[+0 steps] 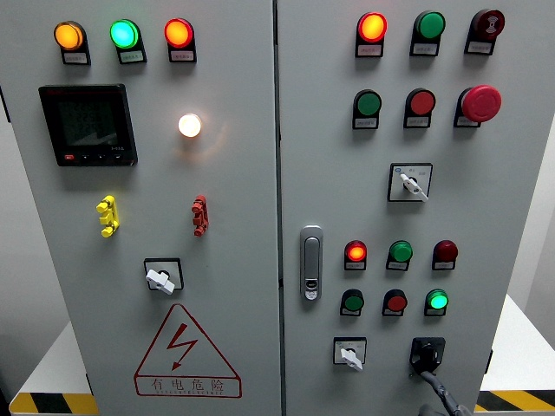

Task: Trip black knob to open circuit
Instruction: 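Twist the black rotary knob with the right hand to trip it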

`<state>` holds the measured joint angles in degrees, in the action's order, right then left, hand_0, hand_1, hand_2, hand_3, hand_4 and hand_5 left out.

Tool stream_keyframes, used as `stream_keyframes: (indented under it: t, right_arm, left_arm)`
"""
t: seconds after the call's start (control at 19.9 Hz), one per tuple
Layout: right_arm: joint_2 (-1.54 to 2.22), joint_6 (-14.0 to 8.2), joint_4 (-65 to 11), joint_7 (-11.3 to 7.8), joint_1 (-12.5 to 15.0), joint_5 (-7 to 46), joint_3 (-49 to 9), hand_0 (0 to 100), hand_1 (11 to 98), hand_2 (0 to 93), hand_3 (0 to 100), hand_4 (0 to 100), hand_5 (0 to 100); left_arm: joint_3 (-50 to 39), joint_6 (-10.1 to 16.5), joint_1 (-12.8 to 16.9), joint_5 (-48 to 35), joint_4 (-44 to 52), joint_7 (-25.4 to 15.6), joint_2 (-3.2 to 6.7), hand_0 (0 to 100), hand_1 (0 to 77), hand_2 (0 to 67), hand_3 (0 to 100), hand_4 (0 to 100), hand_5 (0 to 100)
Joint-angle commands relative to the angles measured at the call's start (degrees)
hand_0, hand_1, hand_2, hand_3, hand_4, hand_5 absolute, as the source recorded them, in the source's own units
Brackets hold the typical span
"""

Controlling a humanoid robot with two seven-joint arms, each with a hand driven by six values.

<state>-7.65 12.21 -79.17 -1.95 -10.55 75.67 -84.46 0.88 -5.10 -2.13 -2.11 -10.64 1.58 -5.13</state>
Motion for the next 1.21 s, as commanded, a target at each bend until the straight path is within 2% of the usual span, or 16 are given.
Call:
stream_keyframes:
  t: [0.0,0.35,0.4,0.45,0.75,0.81,0.86,0.91,1.01,1.06,1.11,1.16]
  right_arm:
    - [0.0,0.0,0.3,-0.07,0.0,0.0,-0.3,100,49.6,0.0,90,100,100]
    - [-0.18,0.0,0.9,-0.07,-0.3,0.0,-1.8,100,49.0,0.0,91,100,100]
    - [-0.44,0.0,0.9,-0.07,-0.3,-0.1,-2.1,100,49.0,0.0,91,100,100]
    - [-0.53,0.0,0.9,-0.07,-0.2,-0.1,-2.4,100,49.0,0.0,91,100,100]
    - [-0.44,0.0,0.4,-0.25,0.4,-0.1,-3.3,100,48.5,0.0,91,100,100]
    - [-0.53,0.0,0.2,-0.42,0.6,-0.2,-3.4,100,48.3,0.0,90,100,100]
    - [-0.44,0.0,-0.3,-0.51,1.2,-0.2,-3.4,100,47.6,0.0,91,94,100]
    - [-0.44,0.0,-1.0,-0.51,1.7,-0.2,-3.4,100,47.1,0.0,93,93,100]
    - [-0.53,0.0,-2.0,-0.51,2.6,-0.2,-3.4,100,43.7,0.0,83,80,100]
    - [-0.53,0.0,-2.4,-0.51,2.7,-0.1,-3.4,100,43.5,0.0,70,63,90]
    - [-0.53,0.0,-2.6,-0.51,3.0,-0.1,-3.3,100,43.2,0.0,53,43,67]
    - [-0.44,0.0,-2.7,-0.6,3.1,-0.1,-3.3,100,43.1,0.0,48,37,61]
  left_arm:
    - [0.0,0.0,0.0,0.0,0.0,0.0,0.03,0,0.0,19.4,26,10,9]
    - [0.0,0.0,0.0,0.0,0.0,0.0,-0.06,0,0.0,19.4,26,10,9]
    - [0.0,0.0,-0.1,0.0,0.0,0.0,0.03,0,0.0,19.4,26,10,9]
    - [0.0,0.0,0.0,0.0,0.0,0.0,-0.06,0,0.0,19.4,26,10,9]
    - [0.0,0.0,-0.1,0.0,0.0,0.0,0.03,0,0.0,19.5,26,10,9]
    - [0.0,0.0,-0.1,0.0,0.0,0.0,0.03,0,0.0,19.5,26,10,9]
    - [0.0,0.0,0.0,0.0,0.0,0.0,0.03,0,0.0,19.4,26,10,9]
    - [0.0,0.0,-0.1,0.0,0.0,0.0,-0.06,0,0.0,19.5,26,10,9]
    - [0.0,0.0,0.0,0.0,0.0,0.0,0.03,0,0.0,19.5,26,10,9]
    - [0.0,0.0,-0.1,0.0,0.0,0.0,-0.06,0,0.0,19.5,26,10,9]
    - [0.0,0.0,0.0,0.0,0.0,0.0,0.03,0,0.0,19.5,26,10,9]
    - [0.0,0.0,0.0,0.0,0.0,0.0,-0.06,0,0.0,19.5,26,10,9]
